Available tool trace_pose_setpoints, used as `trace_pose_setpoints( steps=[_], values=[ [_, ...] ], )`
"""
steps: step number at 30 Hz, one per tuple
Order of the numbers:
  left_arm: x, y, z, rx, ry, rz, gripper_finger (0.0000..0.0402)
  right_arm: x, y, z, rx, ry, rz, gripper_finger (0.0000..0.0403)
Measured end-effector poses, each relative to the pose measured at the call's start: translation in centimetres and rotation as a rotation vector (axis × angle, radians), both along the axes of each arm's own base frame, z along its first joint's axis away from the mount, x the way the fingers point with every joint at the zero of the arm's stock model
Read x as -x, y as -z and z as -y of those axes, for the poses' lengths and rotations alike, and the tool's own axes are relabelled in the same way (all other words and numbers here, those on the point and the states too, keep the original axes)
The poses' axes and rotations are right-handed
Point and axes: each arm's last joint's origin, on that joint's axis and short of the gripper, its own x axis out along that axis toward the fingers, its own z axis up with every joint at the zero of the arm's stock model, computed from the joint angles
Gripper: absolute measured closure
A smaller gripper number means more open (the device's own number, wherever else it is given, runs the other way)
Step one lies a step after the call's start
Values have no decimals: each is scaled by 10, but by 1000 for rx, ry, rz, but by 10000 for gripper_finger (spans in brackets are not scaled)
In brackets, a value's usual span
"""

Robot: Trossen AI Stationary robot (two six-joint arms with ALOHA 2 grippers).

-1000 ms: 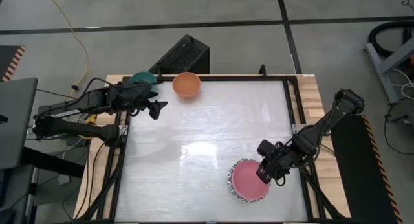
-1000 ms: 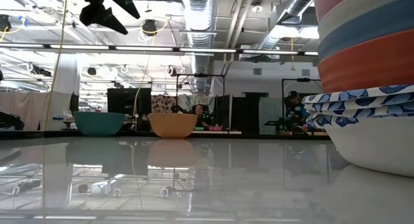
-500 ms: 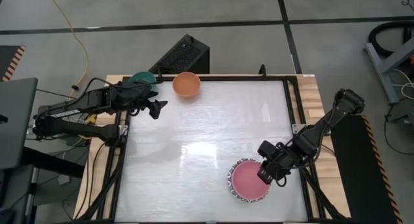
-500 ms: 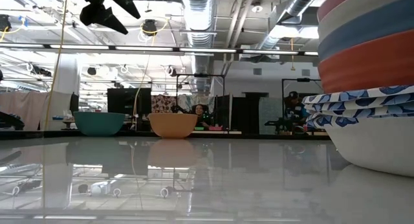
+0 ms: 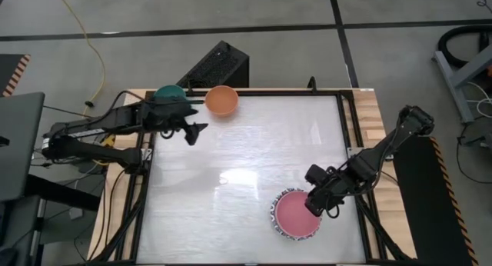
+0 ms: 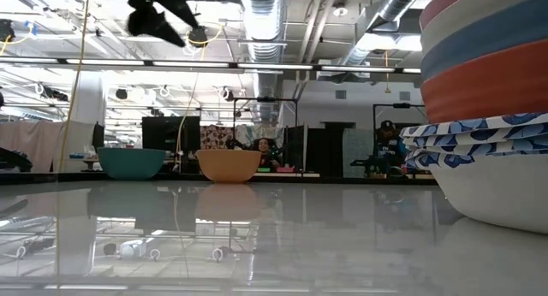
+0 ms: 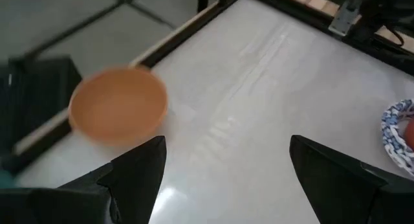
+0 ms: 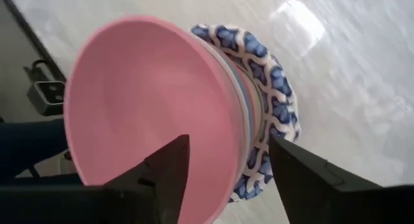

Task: Nest bowls inside each other
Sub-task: Stack the orange bowl on top of the pink bowl

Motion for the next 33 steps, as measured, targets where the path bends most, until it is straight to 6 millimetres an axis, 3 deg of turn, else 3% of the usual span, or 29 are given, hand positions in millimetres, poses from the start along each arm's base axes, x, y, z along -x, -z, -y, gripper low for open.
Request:
trace_pose_setpoints(
  steps=[4, 10, 18, 23, 33],
  values=[
    [-26, 9, -9, -66, 34, -37, 84, 0, -8, 8, 3, -10, 30, 164],
    [-62, 45, -31, -60, 38, -200, 84, -1, -15, 25, 40, 21, 45, 167],
    [-97, 77, -55, -189, 157, -304, 84, -3, -15, 28, 76, -7, 58, 189],
    [-107, 108, -79, -287, 185, -488, 84, -3, -15, 28, 89, 3, 66, 192],
    [-108, 164, -121, -160, 144, -664, 89, -4, -15, 28, 66, 34, 76, 192]
  ],
)
